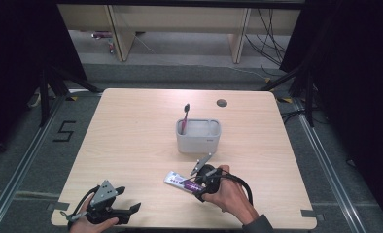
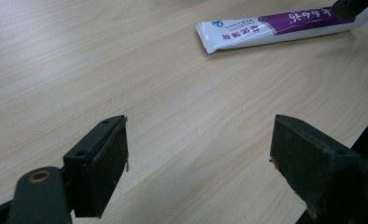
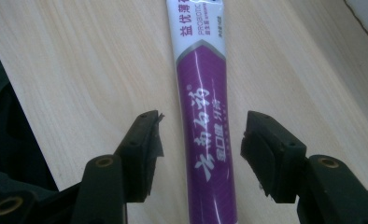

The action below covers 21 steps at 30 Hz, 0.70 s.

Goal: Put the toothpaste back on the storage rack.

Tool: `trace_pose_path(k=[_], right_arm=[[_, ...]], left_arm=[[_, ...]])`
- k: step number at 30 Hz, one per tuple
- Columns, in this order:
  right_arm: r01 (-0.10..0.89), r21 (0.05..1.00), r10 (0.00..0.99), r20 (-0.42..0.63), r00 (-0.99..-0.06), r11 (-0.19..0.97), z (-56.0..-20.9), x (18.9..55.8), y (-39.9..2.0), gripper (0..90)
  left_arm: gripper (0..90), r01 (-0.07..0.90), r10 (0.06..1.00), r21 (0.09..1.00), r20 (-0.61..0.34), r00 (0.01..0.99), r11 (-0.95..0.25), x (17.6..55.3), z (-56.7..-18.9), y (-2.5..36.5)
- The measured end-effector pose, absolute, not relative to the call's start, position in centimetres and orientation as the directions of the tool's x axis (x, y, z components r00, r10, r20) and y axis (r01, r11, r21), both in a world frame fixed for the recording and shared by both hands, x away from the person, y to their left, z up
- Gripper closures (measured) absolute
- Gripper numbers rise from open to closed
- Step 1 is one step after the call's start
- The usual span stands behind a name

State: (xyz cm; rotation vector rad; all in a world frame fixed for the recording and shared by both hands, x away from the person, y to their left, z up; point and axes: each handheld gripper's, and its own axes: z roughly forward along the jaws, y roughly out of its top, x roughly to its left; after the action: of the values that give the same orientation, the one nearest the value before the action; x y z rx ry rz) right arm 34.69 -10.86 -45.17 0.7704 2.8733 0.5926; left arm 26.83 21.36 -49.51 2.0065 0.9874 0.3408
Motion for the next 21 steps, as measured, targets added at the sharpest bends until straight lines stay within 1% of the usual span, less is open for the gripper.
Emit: trace_pose_path(k=[5,9,10,17,21], right_arm=[[0.450,0.329,0.475,0.007,-0.880,0.830,-45.4,35.3,-9.7,42.2],[0.451,0.296,0.469,0.013,-0.883,0.842,-45.7,35.7,-8.7,43.8],[0.446,0.293,0.464,0.011,-0.886,0.845,-45.7,35.8,-8.5,44.7],[0.430,0.247,0.447,-0.015,-0.894,0.869,-46.2,36.5,-7.4,48.7],[0.440,0.220,0.452,-0.008,-0.892,0.871,-46.6,36.9,-7.1,49.4]], left_arm=[[18.7,0.521,0.750,0.790,-0.122,0.650,-0.323,26.9,-49.5,21.4],[18.6,0.520,0.747,0.784,-0.112,0.655,-0.339,26.9,-49.5,21.5],[18.7,0.519,0.750,0.791,-0.120,0.651,-0.324,26.9,-49.5,21.4],[18.6,0.518,0.749,0.791,-0.119,0.652,-0.325,26.9,-49.5,21.5],[18.6,0.513,0.752,0.795,-0.115,0.649,-0.322,26.8,-49.5,21.4]])
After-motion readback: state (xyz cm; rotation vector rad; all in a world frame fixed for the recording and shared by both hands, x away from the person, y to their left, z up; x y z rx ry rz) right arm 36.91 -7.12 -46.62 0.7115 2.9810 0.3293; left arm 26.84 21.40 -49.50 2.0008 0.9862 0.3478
